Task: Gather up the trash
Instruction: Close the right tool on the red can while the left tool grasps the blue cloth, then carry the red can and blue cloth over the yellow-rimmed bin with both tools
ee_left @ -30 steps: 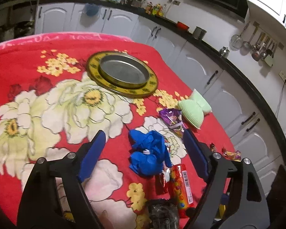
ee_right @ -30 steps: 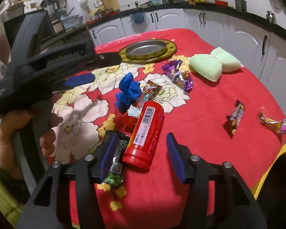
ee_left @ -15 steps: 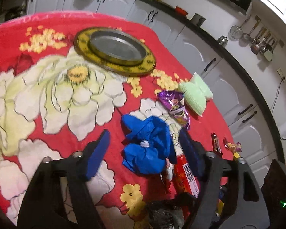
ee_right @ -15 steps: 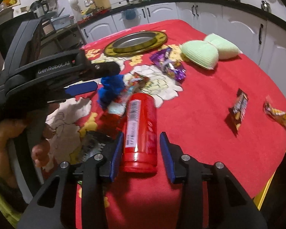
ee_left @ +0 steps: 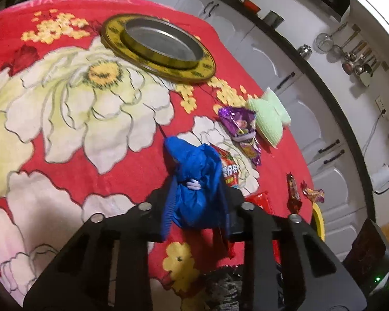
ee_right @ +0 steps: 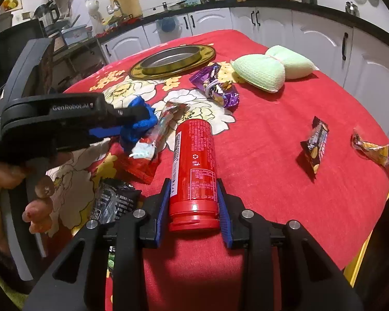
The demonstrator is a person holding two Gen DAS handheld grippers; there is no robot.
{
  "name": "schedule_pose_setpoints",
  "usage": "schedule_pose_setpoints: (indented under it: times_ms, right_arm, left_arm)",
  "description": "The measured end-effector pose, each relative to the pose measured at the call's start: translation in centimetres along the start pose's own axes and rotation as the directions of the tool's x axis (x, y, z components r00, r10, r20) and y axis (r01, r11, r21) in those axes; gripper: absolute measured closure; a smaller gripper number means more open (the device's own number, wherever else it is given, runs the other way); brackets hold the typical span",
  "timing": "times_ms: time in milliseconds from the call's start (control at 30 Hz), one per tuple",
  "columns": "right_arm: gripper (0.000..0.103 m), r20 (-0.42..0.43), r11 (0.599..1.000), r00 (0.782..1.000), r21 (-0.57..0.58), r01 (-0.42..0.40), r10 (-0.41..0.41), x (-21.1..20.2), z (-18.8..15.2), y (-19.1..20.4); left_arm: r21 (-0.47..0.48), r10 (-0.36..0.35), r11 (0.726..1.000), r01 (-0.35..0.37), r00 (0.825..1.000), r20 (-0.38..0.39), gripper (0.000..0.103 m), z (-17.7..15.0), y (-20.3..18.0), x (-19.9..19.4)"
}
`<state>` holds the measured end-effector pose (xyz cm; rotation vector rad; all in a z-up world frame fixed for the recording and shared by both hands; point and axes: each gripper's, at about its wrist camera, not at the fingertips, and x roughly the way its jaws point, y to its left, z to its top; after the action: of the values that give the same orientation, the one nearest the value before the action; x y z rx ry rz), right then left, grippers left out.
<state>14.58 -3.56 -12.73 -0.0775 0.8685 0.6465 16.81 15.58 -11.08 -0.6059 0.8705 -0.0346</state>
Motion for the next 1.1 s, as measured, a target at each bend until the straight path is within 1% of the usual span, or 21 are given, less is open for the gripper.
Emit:
schedule_pose_setpoints:
  times_ms: [133,267,367,433,500,567,767,1100]
  right_arm:
    - [0.071,0.029,1.0,1.0,0.011,-0.001,0.001,-0.9,-0.1,-0.5]
    - [0.071,0.052,1.0,0.999,0.025,-0.011,0.01,-2.0,-0.3,-1.1]
    - [0.071,0.064,0.999,0.998,0.035,-0.018,0.016,-2.8,-0.4,-1.4]
    - [0.071,0.072,0.999,0.997,0.039,-0.024,0.021,-3.3,-0.3,-1.5]
    - [0.071,0.087,0.999,0.996,0.042,-0.032,0.028,-4.1,-0.2,-1.5]
    - [0.071,0.094,0.998,0.995,0.041,-0.041,0.037,-4.6,-0.1,-1.5]
    - [0.071,0.124,0.998,0.991,0.037,-0.053,0.048,-6.6,0.4,-1.5]
    - [0.071,0.198,0.997,0.98,0.057,-0.041,0.029,-10.0,1.0,-2.7]
  left_arm:
    - [0.002,0.007,1.0,-0.007,1.0,0.006,0.089,0.0,0.0,-0.2]
    - [0.016,0.006,1.0,-0.007,0.999,0.031,0.09,0.3,-0.3,-1.0]
    - [0.057,0.026,0.998,-0.03,0.997,0.077,0.09,0.6,-1.1,-2.4]
    - [0.086,0.037,0.995,-0.047,0.992,0.121,0.09,0.8,-1.7,-3.6]
    - [0.107,0.038,0.993,-0.055,0.987,0.157,0.09,0.9,-2.3,-4.7]
    - [0.131,0.039,0.989,-0.062,0.984,0.176,0.09,1.0,-3.0,-5.3]
    - [0.202,0.024,0.977,-0.068,0.977,0.213,0.09,0.6,-4.9,-6.6]
    - [0.309,-0.016,0.949,-0.067,0.965,0.26,0.09,-0.8,-8.1,-8.4]
